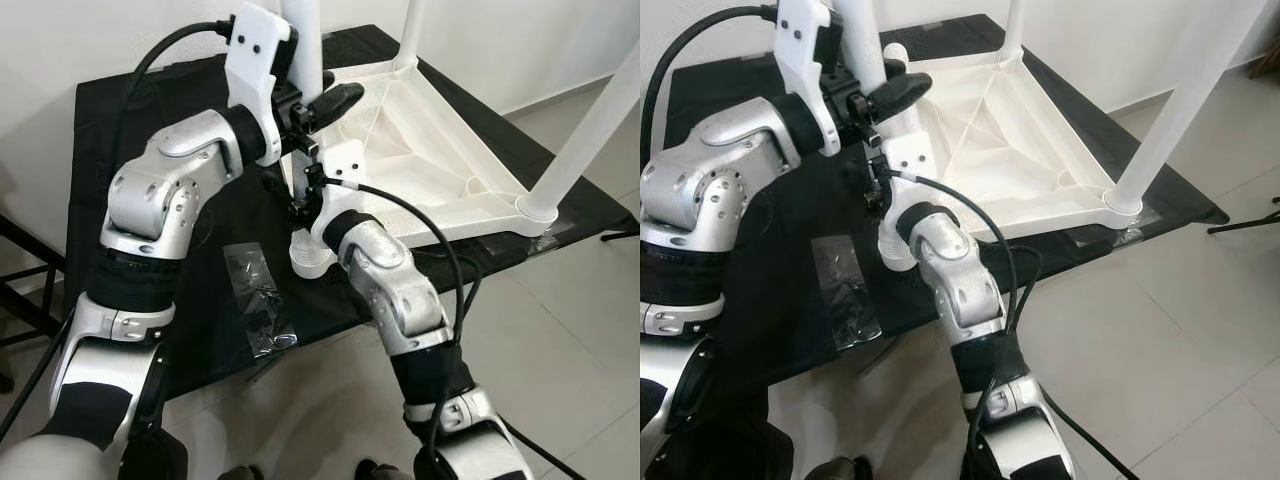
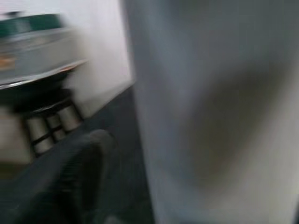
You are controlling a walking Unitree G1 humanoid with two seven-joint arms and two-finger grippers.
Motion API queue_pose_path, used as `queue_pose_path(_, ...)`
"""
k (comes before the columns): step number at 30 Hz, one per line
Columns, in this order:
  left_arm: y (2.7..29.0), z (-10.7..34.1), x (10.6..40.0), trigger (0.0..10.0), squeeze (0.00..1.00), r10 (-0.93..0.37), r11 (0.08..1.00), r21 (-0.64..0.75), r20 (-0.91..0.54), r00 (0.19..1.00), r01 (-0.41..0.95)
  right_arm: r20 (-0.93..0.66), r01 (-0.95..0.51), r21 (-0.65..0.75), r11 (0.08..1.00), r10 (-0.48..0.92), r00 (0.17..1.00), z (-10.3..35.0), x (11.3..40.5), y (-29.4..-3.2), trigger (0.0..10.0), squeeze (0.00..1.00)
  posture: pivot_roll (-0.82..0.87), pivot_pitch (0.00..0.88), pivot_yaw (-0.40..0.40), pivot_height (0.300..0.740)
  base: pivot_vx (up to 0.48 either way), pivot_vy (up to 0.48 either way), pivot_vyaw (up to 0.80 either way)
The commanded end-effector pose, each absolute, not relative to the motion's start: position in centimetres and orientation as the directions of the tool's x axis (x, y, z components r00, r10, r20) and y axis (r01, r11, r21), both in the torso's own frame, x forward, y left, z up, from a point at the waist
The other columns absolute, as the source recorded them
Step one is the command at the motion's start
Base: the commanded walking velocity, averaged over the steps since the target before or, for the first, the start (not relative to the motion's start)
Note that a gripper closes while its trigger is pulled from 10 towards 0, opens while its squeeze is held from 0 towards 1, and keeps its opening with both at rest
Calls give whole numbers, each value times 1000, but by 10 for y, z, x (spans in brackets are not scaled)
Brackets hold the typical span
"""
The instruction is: Building children table
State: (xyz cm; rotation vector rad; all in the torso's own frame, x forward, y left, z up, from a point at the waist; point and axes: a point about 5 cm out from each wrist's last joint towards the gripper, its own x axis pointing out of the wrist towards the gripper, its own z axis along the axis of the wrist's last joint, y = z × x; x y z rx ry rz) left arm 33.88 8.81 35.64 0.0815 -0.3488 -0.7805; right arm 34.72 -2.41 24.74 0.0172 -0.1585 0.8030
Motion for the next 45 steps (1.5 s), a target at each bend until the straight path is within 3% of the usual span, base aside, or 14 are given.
queue_pose_path(1, 77, 354, 337, 0, 0, -729, 683, 227, 253, 635, 694, 166, -817, -99, 569, 818, 550, 259, 343, -10, 10000, 667, 72, 177, 25, 740, 0, 0, 0)
queue_pose_path(2, 77, 354, 337, 0, 0, -729, 683, 227, 253, 635, 694, 166, -817, -99, 569, 818, 550, 259, 343, -10, 10000, 667, 72, 177, 25, 740, 0, 0, 0)
queue_pose_path(3, 76, 354, 335, 0, 0, -739, 673, 229, 252, 625, 703, 146, -837, -149, 526, 849, 508, 264, 351, -22, 10000, 0, 73, 179, 24, 740, 0, 0, 0)
queue_pose_path(14, 70, 347, 324, 0, 0, -783, 621, 241, 238, 575, 746, -5, -910, -266, 317, 944, 330, 276, 374, -62, 10000, 0, 82, 189, 26, 740, 0, 0, 0)
queue_pose_path(15, 69, 346, 323, 0, 0, -789, 613, 241, 233, 569, 752, -19, -913, -264, 310, 945, 326, 275, 376, -63, 7176, 0, 85, 191, 28, 740, 0, 0, 0)
queue_pose_path(17, 69, 346, 323, 0, 0, -789, 613, 241, 233, 569, 752, -19, -913, -264, 310, 945, 326, 275, 376, -63, 7176, 0, 85, 191, 28, 740, 0, 0, 0)
queue_pose_path(18, 67, 345, 322, 0, 0, -796, 604, 243, 226, 561, 759, -35, -920, -263, 290, 950, 310, 275, 376, -64, 0, 0, 88, 193, 30, 740, 0, 0, 0)
queue_pose_path(32, 63, 347, 319, 0, 0, -813, 580, 246, 220, 538, 776, -93, -930, -278, 240, 957, 275, 270, 385, -72, 0, 0, 84, 201, 36, 740, 0, 0, 0)
queue_pose_path(33, 64, 347, 320, 4824, 1000, -806, 590, 233, 222, 549, 773, -91, -927, -282, 249, 955, 284, 269, 386, -74, 0, 0, 83, 201, 37, 740, 0, 0, 0)
queue_pose_path(36, 65, 346, 320, 4824, 1000, -800, 598, 224, 224, 556, 770, -89, -924, -285, 256, 953, 291, 268, 387, -74, 0, 0, 83, 201, 37, 740, 0, 0, 0)
queue_pose_path(37, 65, 347, 322, 10000, 1000, -791, 610, 222, 222, 570, 761, -83, -921, -282, 268, 950, 302, 267, 387, -75, 0, 0, 83, 201, 37, 740, 0, 0, 0)
queue_pose_path(39, 67, 347, 324, 10000, 1000, -782, 622, 220, 223, 582, 751, -73, -914, -277, 297, 942, 328, 266, 389, -77, 0, 0, 78, 197, 37, 740, 0, 0, 0)
queue_pose_path(40, 68, 350, 327, 10000, 0, -777, 626, 204, 233, 584, 752, -65, -901, -275, 336, 928, 366, 264, 390, -78, 0, 0, 71, 195, 31, 740, 0, 0, 0)
queue_pose_path(45, 86, 358, 330, 10000, 0, -728, 681, 169, 264, 633, 712, -26, -677, -259, 689, 695, 718, 236, 394, -70, 0, 0, 54, 193, 5, 740, 0, 0, 0)
